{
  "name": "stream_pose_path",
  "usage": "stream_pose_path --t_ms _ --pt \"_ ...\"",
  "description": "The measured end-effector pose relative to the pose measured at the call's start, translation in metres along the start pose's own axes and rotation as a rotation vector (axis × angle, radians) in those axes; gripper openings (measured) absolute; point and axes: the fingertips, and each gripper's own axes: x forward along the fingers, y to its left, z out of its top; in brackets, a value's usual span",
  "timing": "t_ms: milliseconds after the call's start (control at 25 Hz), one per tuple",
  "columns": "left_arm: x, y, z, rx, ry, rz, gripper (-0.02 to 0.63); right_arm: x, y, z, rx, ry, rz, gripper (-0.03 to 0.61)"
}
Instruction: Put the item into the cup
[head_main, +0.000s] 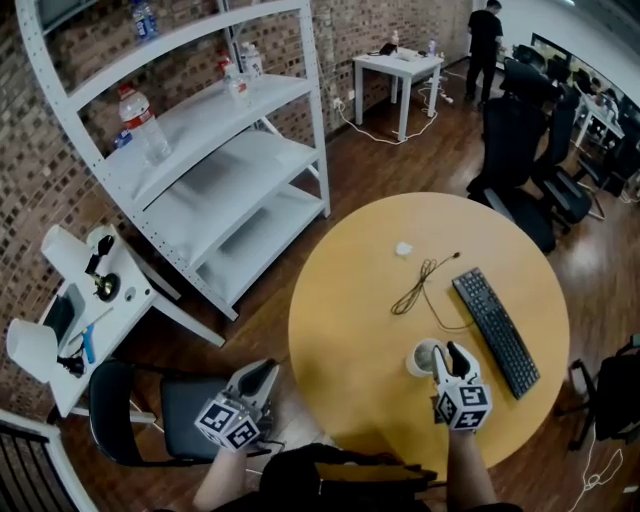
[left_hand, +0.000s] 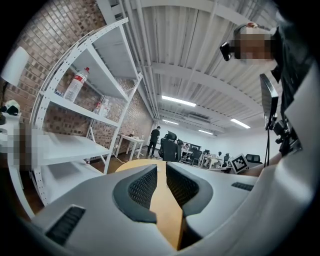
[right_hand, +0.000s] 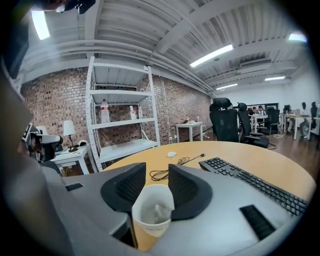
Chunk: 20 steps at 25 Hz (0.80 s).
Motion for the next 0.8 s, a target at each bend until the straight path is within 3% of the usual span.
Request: stream_pose_path --t_ms 560,800 --pt "0.06 -0.072 0.004 -0.003 -0.018 -0.196 0.057 -0.122 -0.073 0.031 0.066 -0.151 -0.17 0.144" --pt "0.079 -0.11 -0.003 -0.009 -0.014 -0.26 0.057 -0.185 -0.102 0.026 0.078 -0.181 -0.265 0.076"
